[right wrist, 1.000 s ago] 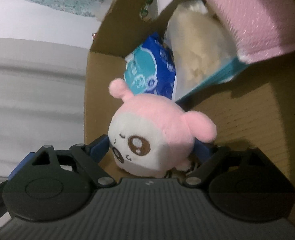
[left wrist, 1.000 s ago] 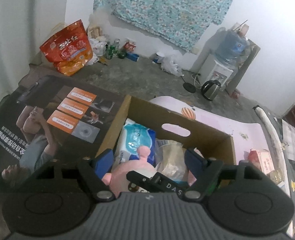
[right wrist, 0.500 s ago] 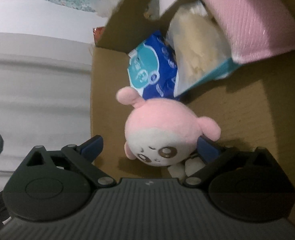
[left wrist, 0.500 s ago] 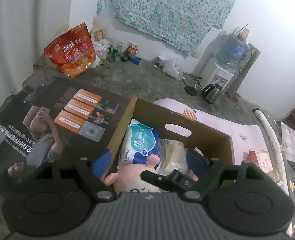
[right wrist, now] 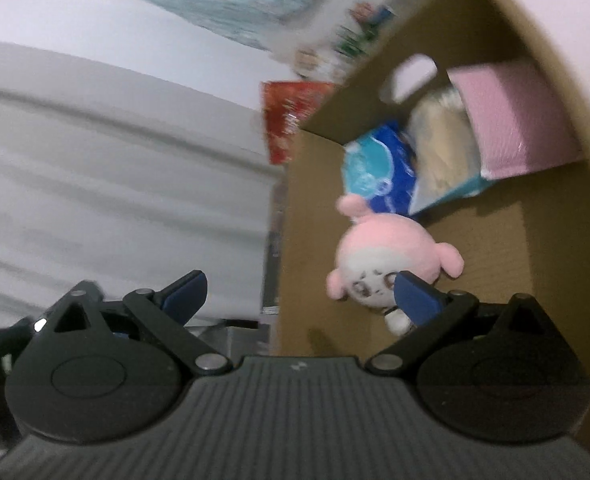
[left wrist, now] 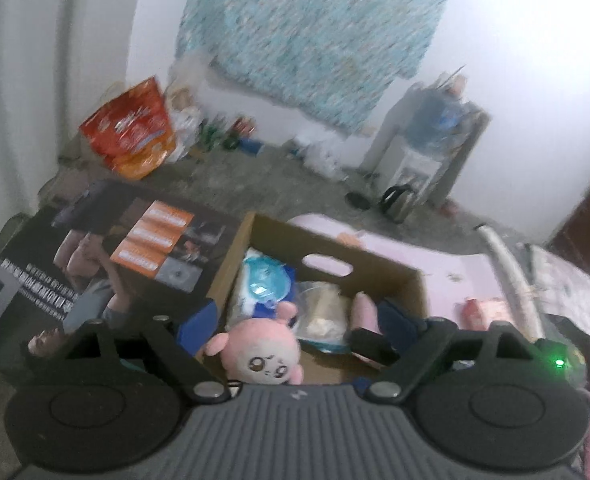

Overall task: Organize soft objects
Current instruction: 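Lower the plush toy into the box and open the left tool, then move both tools back over the items on the bed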

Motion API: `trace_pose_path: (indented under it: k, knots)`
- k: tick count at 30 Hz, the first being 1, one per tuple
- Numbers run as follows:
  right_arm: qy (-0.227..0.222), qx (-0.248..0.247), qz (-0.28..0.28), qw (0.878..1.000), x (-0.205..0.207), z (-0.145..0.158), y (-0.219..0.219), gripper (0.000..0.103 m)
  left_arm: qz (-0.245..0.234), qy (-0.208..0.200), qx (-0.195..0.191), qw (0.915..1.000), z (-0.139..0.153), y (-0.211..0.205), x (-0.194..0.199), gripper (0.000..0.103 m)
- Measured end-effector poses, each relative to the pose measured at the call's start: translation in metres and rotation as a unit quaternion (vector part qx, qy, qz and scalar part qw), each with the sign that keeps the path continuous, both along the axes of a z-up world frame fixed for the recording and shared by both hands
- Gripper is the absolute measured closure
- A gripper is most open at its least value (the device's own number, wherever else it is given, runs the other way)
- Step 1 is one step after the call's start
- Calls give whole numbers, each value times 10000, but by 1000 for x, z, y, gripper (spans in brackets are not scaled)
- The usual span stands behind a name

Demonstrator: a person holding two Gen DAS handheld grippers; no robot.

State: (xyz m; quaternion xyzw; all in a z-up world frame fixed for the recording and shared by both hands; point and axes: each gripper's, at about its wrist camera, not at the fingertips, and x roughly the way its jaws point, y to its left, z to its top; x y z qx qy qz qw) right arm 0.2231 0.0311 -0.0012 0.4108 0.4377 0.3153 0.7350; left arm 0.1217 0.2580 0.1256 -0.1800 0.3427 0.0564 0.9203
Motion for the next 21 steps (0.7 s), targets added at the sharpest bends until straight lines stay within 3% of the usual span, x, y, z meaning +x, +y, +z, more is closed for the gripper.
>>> trace_pose_path:
  k: [4,7,11,16,21]
  knots:
    - [-647,30,-3,9979,-45,30,-45,2,-223,-455,482,9976,12,-30,-35,3]
    - [-1028,6,-131,9946,-79,40,-89,1,-501,-704,598,9945,13,-59,-59,1]
    - [-1451,-191,-507,9879,-122,48,-149,1,-1074,-1103,538,9866,8,-110,-87,0]
    - [-1933,-639,-1182,9719,-181,46,-235,1,-1923,-1303,286,9722,-11,-180,-109,0]
    - [-1920,-1153,-2087,9520,-239,25,-330,1,-2633,-1227,-226,9566,-39,-249,-117,0]
